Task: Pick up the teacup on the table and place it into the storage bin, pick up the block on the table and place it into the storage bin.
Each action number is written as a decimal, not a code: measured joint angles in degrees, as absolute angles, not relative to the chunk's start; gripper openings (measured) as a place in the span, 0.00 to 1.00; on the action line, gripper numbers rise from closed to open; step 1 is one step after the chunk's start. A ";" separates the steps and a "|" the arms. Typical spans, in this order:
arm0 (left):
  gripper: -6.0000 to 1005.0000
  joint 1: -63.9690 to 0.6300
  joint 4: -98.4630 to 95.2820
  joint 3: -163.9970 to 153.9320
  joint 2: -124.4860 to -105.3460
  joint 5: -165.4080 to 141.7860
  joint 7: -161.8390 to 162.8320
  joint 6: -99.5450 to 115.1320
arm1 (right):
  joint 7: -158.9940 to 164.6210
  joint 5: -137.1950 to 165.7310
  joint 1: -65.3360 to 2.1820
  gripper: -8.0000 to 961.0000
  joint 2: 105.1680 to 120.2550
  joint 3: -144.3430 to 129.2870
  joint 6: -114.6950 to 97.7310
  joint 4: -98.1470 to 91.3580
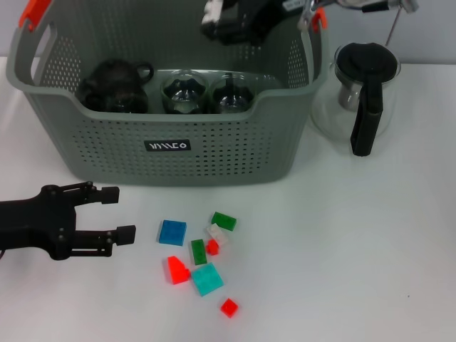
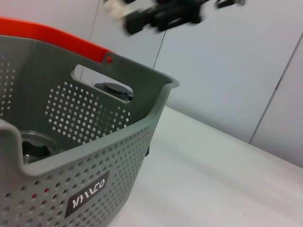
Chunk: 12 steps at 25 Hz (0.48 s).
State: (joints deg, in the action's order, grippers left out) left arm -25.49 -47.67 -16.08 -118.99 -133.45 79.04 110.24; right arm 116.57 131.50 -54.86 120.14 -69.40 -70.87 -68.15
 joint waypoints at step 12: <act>0.89 -25.93 -47.37 -16.08 -118.91 -133.39 79.18 109.93 | 116.81 136.04 -57.69 0.59 120.01 -67.95 -64.29 -60.37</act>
State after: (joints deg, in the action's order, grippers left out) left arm -25.93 -47.37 -16.08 -118.91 -133.39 79.18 109.93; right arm 116.81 136.04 -57.69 120.01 -67.95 -64.29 -60.37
